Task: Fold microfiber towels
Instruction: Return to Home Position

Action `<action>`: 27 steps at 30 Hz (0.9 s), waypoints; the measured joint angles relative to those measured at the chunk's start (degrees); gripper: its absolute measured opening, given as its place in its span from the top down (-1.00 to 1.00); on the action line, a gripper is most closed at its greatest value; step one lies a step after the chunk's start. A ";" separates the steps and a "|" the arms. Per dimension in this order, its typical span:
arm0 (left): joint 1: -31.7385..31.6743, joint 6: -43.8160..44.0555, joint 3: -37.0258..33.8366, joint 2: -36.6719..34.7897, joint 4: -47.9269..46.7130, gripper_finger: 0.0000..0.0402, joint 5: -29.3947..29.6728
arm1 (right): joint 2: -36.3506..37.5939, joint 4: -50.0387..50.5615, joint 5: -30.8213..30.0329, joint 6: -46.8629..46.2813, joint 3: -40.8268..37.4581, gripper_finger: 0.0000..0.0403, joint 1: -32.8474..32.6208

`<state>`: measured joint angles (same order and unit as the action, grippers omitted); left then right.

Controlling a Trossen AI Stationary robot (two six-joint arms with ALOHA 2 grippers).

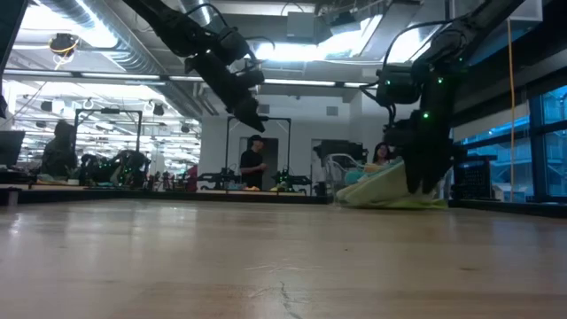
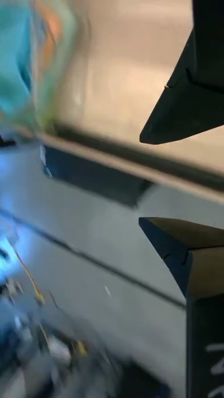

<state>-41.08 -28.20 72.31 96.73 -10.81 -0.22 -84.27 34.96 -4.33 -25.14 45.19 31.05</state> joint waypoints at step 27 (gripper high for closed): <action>19.53 23.86 -2.07 -22.17 -27.69 0.03 -11.13 | 21.44 7.01 -0.90 12.53 4.01 -0.07 -13.52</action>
<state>-21.56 -4.34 70.24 74.56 -38.50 -11.36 -62.83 41.97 -5.23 -12.60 49.20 17.53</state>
